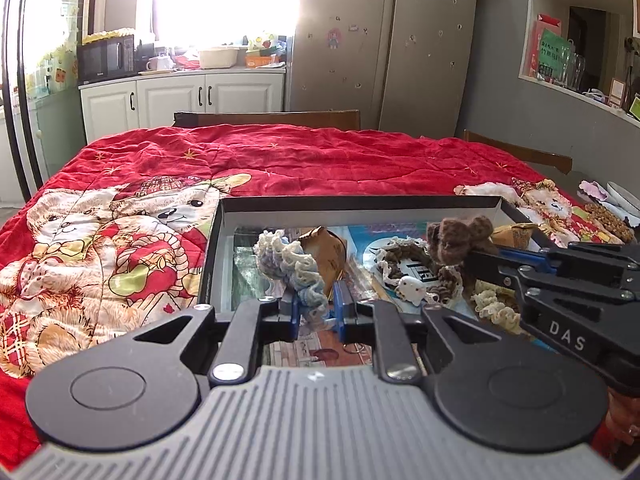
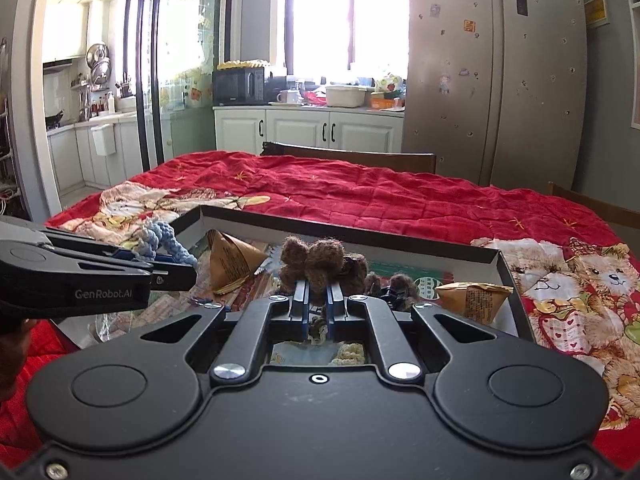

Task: Organize objects
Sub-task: 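Lift and carry the blue scrunchie and brown clip over the tray with both grippers, then lower both held items into the tray and open both grippers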

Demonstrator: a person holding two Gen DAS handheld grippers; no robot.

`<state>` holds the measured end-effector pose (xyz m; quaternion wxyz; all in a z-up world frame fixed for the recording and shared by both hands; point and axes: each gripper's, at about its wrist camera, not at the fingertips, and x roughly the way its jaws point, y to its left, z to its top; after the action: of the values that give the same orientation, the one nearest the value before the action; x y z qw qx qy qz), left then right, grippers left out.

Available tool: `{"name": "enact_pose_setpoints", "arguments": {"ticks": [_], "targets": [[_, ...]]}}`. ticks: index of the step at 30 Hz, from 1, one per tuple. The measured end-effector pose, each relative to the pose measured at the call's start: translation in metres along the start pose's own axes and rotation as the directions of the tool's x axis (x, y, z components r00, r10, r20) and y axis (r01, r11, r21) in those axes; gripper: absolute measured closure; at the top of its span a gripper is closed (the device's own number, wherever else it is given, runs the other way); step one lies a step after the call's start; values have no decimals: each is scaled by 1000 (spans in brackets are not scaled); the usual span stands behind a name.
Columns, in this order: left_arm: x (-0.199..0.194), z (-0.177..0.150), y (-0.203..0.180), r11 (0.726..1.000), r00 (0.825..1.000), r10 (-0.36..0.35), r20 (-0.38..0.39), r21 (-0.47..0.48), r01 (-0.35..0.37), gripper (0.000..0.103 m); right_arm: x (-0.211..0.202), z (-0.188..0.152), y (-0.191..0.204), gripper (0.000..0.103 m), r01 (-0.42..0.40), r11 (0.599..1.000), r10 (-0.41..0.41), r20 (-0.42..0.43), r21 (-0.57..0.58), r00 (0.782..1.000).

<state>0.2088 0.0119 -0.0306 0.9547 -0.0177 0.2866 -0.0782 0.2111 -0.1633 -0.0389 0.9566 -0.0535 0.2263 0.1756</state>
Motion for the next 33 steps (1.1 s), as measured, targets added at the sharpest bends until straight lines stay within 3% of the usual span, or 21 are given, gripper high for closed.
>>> {"name": "enact_pose_setpoints", "arguments": {"ticks": [33], "targets": [[11,-7,-1,999,1000,18,-26,37,-17,80,19,-10,0,94,-2,1000,1,-64,-8,998]]}}
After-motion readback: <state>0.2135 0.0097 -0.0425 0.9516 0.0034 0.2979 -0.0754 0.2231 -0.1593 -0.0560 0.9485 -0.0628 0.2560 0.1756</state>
